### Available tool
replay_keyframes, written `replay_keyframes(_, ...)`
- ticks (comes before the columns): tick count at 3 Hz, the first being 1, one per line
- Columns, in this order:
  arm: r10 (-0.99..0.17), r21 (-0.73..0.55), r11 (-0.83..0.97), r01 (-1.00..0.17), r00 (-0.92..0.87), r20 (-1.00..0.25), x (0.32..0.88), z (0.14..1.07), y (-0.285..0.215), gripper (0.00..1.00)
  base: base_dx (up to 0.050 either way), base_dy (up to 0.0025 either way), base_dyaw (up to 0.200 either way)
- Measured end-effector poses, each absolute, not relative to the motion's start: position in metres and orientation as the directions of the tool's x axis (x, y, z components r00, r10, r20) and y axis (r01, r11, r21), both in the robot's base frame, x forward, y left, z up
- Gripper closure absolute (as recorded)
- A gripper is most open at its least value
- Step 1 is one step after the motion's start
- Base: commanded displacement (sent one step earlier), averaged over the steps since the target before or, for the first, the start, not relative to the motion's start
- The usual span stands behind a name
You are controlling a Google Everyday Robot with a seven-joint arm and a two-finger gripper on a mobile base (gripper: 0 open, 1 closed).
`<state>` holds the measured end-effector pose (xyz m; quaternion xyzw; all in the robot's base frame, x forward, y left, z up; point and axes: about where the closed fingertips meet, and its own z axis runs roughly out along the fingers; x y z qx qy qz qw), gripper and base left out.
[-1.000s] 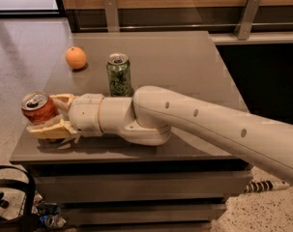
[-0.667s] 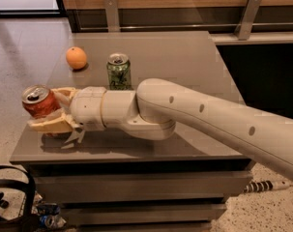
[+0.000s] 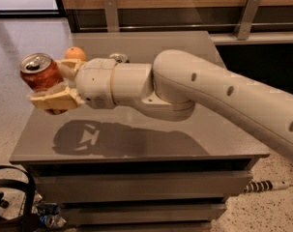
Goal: Pick coke can
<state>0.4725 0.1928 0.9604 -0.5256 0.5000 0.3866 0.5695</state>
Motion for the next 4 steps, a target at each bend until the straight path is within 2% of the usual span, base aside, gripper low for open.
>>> replay_keyframes(1, -0.105, -0.261, 0.267, -0.928, 0.241, -0.965, 0.471, 1.033, 0.143, 1.00, 0.000, 0.00000, 0.000)
replay_keyframes(2, -0.119, -0.278, 0.325, -0.904, 0.253, -0.960, 0.471, 1.060, 0.120, 1.00, 0.000, 0.00000, 0.000)
replay_keyframes(4, -0.242, -0.334, 0.595, -0.731, 0.233, -0.942, 0.497, 1.115, 0.029, 1.00, 0.000, 0.00000, 0.000)
